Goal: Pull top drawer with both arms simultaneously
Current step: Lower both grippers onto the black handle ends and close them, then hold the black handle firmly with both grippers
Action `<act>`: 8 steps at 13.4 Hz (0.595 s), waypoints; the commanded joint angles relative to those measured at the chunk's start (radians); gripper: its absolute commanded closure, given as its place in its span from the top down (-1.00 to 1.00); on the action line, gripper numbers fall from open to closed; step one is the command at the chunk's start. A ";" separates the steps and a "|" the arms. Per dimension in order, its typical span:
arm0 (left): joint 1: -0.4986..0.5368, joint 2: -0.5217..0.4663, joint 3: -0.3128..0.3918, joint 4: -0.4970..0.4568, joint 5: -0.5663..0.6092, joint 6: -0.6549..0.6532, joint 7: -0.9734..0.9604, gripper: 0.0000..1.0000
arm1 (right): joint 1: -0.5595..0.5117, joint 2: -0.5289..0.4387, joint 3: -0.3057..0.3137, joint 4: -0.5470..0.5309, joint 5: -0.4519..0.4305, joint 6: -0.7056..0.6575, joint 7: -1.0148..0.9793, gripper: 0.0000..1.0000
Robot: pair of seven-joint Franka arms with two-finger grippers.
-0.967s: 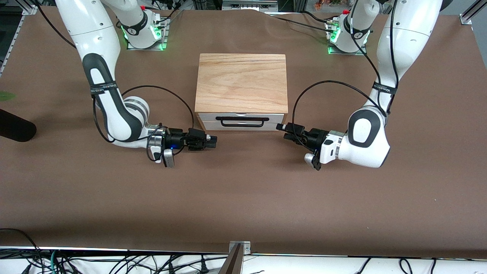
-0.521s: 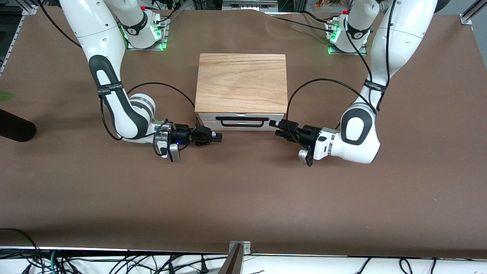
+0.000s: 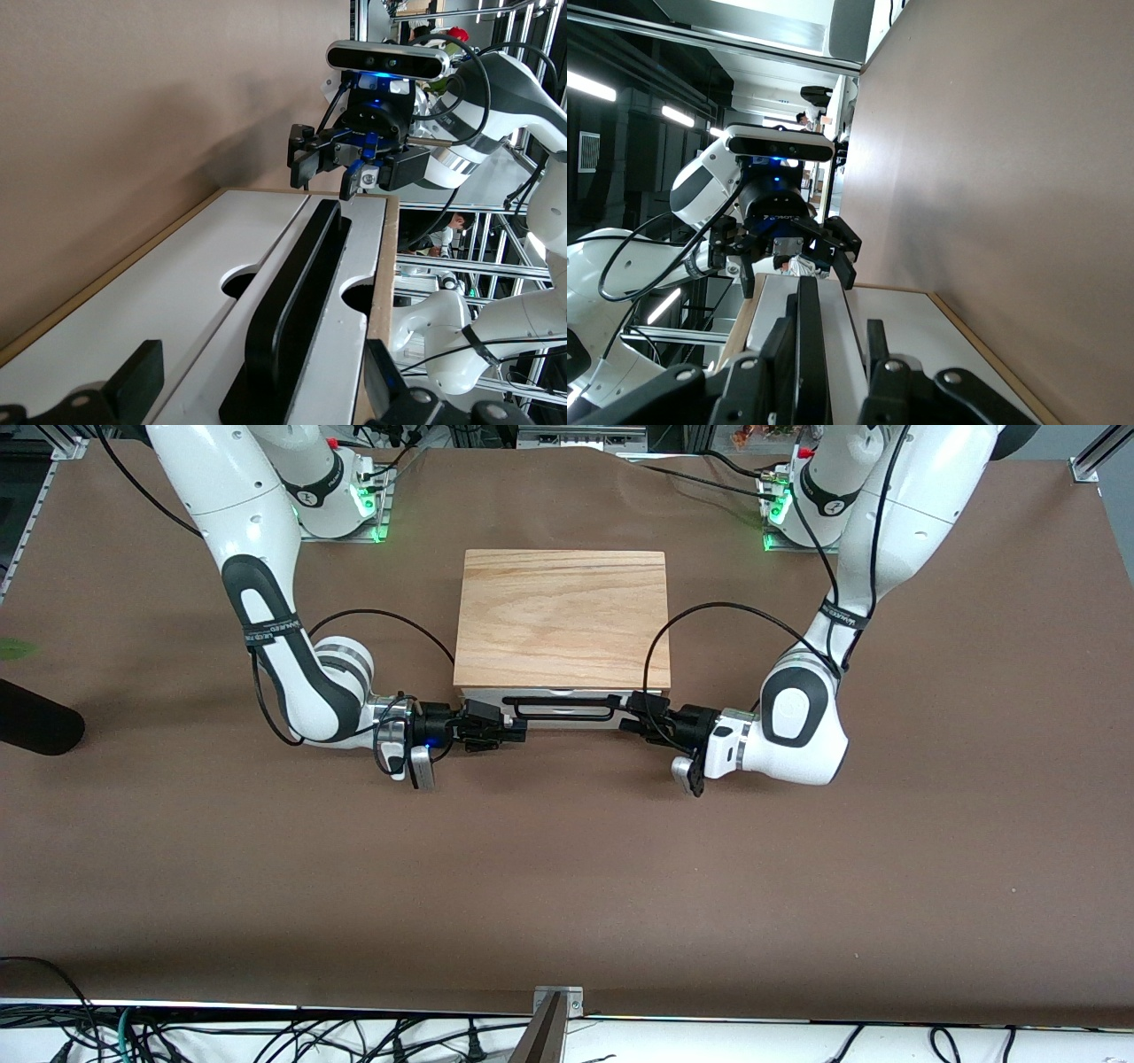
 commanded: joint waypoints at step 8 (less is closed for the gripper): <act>-0.001 -0.012 -0.003 -0.004 -0.040 0.033 0.035 0.01 | -0.006 -0.032 0.008 -0.054 0.023 -0.052 -0.055 -0.83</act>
